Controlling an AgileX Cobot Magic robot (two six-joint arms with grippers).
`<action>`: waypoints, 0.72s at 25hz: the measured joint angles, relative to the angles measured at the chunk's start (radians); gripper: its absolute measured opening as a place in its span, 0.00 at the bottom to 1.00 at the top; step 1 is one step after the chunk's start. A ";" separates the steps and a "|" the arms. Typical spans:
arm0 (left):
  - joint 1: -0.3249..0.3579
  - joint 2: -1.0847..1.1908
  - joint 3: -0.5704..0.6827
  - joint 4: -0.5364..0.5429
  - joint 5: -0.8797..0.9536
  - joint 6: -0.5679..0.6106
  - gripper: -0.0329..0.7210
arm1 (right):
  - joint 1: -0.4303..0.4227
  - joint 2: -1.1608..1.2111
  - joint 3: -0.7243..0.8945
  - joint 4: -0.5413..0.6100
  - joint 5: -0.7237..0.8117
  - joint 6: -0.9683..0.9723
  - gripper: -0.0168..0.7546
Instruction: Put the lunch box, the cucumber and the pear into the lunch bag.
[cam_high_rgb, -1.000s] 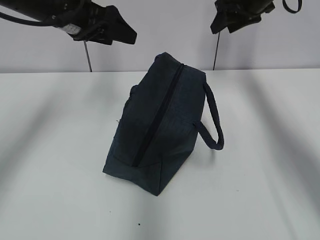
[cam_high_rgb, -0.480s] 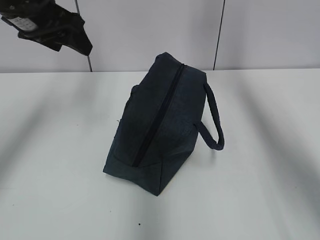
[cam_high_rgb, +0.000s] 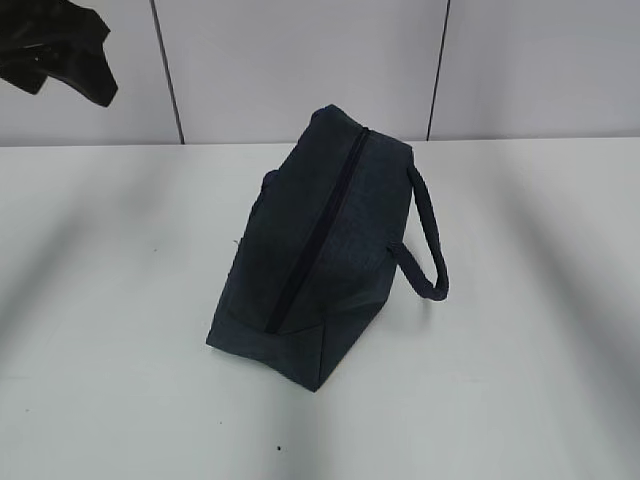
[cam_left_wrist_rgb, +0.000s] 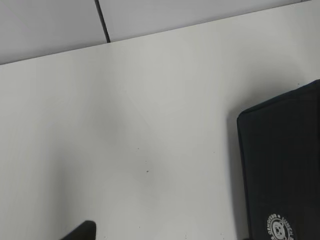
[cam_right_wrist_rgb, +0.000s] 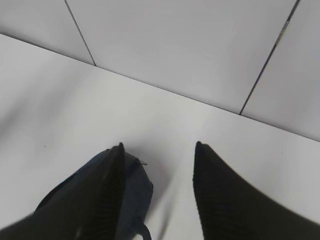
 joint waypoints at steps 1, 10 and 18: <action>0.000 -0.014 0.000 0.000 0.011 -0.005 0.70 | 0.000 -0.024 0.026 -0.011 0.002 0.000 0.49; 0.000 -0.176 0.000 0.003 0.119 -0.016 0.70 | 0.000 -0.321 0.356 -0.073 0.002 0.002 0.47; 0.000 -0.385 0.000 0.004 0.169 -0.027 0.70 | 0.000 -0.637 0.618 -0.094 0.004 0.007 0.45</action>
